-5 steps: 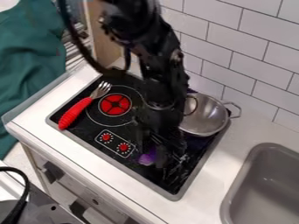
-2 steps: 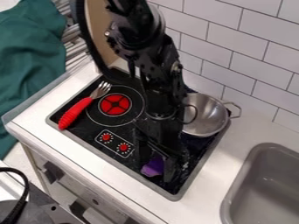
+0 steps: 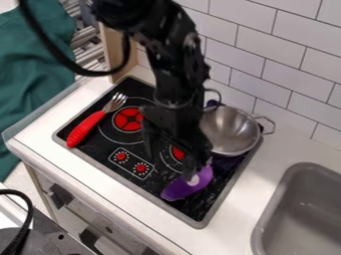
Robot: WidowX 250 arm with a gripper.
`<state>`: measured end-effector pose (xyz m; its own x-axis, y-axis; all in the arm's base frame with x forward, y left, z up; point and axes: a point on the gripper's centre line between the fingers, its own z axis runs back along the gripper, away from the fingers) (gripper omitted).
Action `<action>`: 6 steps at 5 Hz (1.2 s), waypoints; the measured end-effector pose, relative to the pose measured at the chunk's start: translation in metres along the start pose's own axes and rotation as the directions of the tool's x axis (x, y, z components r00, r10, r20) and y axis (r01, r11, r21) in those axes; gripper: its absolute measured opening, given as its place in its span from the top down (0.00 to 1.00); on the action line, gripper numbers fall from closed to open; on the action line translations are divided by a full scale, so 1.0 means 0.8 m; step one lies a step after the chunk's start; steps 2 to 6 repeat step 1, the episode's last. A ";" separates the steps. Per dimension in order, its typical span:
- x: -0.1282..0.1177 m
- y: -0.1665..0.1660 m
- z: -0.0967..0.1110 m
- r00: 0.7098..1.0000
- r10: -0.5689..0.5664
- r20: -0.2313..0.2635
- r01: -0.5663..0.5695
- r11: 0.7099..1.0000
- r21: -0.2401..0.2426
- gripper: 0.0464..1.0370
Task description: Move the violet thing to the bottom left of the stove
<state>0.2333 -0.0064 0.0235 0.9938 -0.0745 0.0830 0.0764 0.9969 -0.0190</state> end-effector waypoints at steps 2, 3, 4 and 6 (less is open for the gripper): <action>0.005 -0.004 0.005 0.999 -0.031 0.016 0.032 0.999 -0.024 0.03; 0.005 -0.004 0.005 0.999 -0.031 0.016 0.032 0.999 -0.024 0.03; 0.005 -0.004 0.005 0.999 -0.031 0.016 0.032 0.999 -0.024 0.03; 0.005 -0.004 0.005 0.999 -0.031 0.016 0.032 0.999 -0.024 0.03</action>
